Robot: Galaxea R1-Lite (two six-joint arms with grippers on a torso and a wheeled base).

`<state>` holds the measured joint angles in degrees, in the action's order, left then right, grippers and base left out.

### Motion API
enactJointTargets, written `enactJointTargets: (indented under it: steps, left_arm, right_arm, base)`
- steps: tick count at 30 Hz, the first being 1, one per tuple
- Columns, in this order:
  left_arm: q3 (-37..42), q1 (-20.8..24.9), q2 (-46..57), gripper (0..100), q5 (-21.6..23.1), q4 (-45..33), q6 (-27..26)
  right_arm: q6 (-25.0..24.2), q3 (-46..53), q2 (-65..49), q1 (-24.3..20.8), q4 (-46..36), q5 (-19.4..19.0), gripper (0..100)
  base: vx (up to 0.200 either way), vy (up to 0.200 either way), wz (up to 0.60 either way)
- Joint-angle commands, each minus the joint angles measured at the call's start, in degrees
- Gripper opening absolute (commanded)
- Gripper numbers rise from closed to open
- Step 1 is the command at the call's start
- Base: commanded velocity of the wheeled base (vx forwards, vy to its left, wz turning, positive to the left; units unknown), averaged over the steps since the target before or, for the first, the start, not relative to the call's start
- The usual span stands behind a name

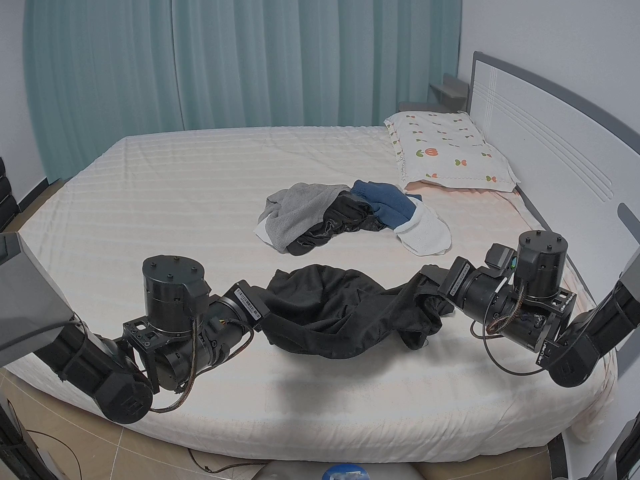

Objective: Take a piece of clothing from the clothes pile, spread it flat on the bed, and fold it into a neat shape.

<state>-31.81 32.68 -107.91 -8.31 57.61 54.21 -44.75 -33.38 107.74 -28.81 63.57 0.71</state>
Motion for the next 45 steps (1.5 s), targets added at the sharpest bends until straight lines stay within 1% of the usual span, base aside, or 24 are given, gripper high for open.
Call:
enactJointTargets:
  steps: [1, 5, 9, 16, 20, 25, 29, 30, 31, 33, 34, 37, 39, 42, 45]
  left_arm:
    - [0.2, 0.0, -0.1, 0, -0.1, 0.0, 0.0]
    - [0.3, -0.1, 0.2, 0, -0.3, 0.0, 0.0]
    - [0.4, -1.1, 0.9, 0, 0.0, 0.0, 0.1]
    - [0.4, -1.3, 2.4, 0, 0.0, -0.4, 0.0]
    - [0.3, -1.5, 3.9, 0, -0.1, -0.9, -0.4]
    - [-0.5, -1.6, 4.8, 0, -0.1, -3.6, -0.5]
    - [-0.6, -1.7, 5.4, 0, -0.1, -3.8, -0.5]
    - [-0.6, -1.7, 5.4, 0, -0.1, -3.8, -0.5]
    - [-0.6, -1.9, 5.9, 0, -0.1, -3.9, -0.4]
    - [-0.6, -2.1, 6.0, 0, -0.1, -3.9, -0.4]
    - [-0.6, -2.5, 6.0, 0, -0.1, -3.9, -0.5]
    - [-0.7, -3.0, 5.9, 0, -0.1, -3.9, -0.5]
    - [-0.9, -3.8, 5.9, 0, -0.1, -3.9, -0.5]
    - [-1.2, -3.9, 5.9, 0, -0.1, -4.0, -0.5]
    - [-1.1, -3.9, 6.0, 0, -0.1, -4.0, -0.5]
  right_arm:
    - [-0.1, 0.2, -0.3, 0.0, -0.1, 0.0, 0]
    - [-0.1, 0.5, -0.3, -0.8, 0.0, 0.0, 0]
    - [-0.1, 0.6, -0.4, -1.1, 0.0, 0.1, 0]
    - [-0.1, 0.3, -0.1, -1.0, -0.1, 0.4, 0]
    - [0.4, -0.4, 0.2, -1.0, -0.4, 4.7, 0]
    - [0.9, -1.2, -0.3, -1.1, -0.8, 6.6, 0]
    - [1.5, -2.3, 0.4, -0.9, -0.7, 9.9, 0]
    - [1.5, -2.3, 0.4, -0.9, -0.7, 9.9, 0]
    - [1.9, -2.7, 1.0, -1.0, -0.6, 11.7, 0]
    - [2.2, -2.8, 1.2, -1.1, -0.2, 12.3, 0]
    - [3.1, -2.8, 1.7, -1.2, 0.1, 13.2, 0]
    - [3.3, -2.9, 1.8, -1.1, 0.8, 13.0, 0]
    - [3.2, -2.9, 2.0, -0.6, 3.9, 12.7, 0]
    - [3.3, -2.9, 2.9, -0.5, 6.3, 12.8, 0]
    - [3.3, -2.9, 3.1, -0.6, 6.7, 12.6, 0]
  base:
    - [0.0, 0.0, 0.0]
    - [0.0, 0.0, 0.0]
    - [0.0, 0.2, 0.0]
    - [0.0, 0.2, 0.0]
    - [0.0, 0.2, 0.0]
    - [0.0, 0.2, 0.0]
    - [0.0, 0.2, 0.0]
    - [0.0, 0.2, 0.0]
    - [0.0, 0.2, 0.0]
    - [0.0, 0.2, 0.0]
    - [0.0, 0.2, 0.0]
    - [0.0, 0.2, 0.0]
    - [0.0, 0.2, 0.0]
    - [0.0, 0.2, 0.0]
    - [0.0, 0.2, 0.0]
